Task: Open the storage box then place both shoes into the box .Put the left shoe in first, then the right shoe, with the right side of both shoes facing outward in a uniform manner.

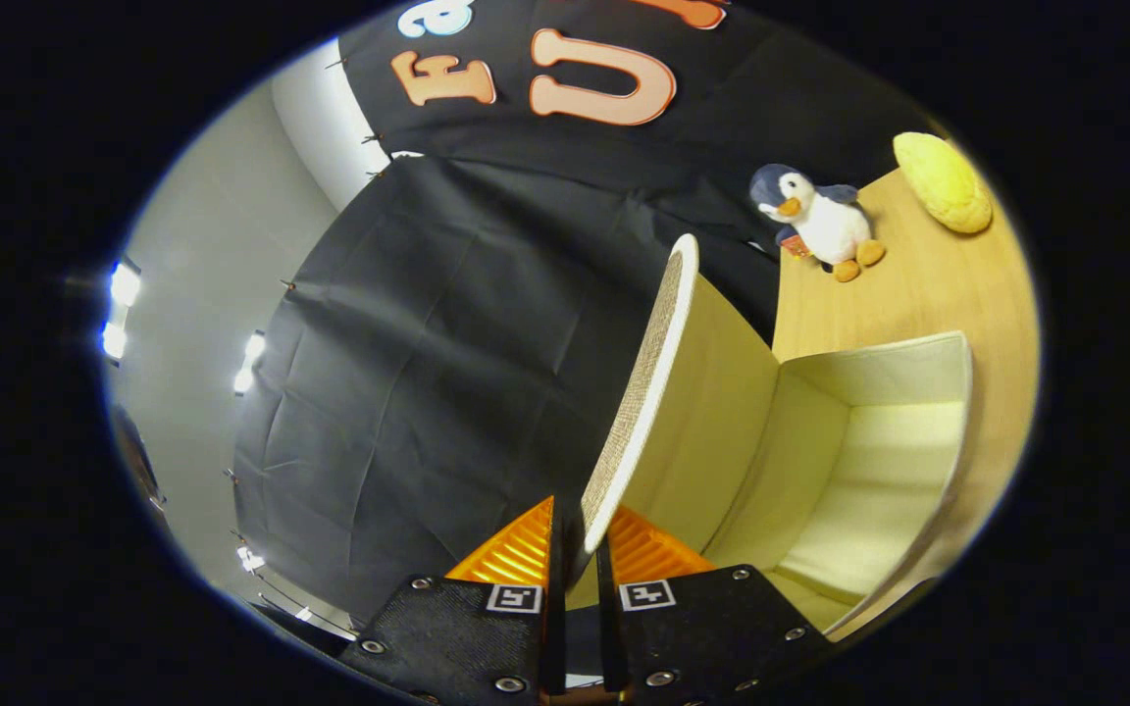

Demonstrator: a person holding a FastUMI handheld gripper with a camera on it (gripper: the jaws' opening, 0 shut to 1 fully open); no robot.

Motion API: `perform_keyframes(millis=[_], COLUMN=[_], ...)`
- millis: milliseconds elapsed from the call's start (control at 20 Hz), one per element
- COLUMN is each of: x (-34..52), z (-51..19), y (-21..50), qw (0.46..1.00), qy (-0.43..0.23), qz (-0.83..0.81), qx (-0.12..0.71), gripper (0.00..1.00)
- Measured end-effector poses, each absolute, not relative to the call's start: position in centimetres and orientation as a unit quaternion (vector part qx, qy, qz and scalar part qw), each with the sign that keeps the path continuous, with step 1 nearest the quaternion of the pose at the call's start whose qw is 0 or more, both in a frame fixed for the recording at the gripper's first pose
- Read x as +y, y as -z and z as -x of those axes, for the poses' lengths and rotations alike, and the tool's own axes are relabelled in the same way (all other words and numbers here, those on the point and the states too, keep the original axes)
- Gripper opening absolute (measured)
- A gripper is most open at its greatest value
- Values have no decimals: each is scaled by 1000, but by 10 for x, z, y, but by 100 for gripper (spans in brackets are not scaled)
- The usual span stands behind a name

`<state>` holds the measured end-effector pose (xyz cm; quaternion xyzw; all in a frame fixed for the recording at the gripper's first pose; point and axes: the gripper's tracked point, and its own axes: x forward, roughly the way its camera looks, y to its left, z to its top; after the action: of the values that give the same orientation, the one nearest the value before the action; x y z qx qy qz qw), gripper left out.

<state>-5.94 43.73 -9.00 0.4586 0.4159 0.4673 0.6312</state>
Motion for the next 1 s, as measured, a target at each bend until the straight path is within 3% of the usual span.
perform_keyframes(millis=[650, 700, 900, 950, 1000], x=[560, 558, 546, 542, 539], z=[56, 54, 46, 45, 46], y=[98, 100, 113, 115, 112], qw=[655, 667, 703, 707, 706], qy=[-463, -459, -448, -450, -458], qz=[-352, -341, -309, -301, -300], qx=[482, 477, 458, 455, 449], gripper=[16, 19, 56, 70, 76])
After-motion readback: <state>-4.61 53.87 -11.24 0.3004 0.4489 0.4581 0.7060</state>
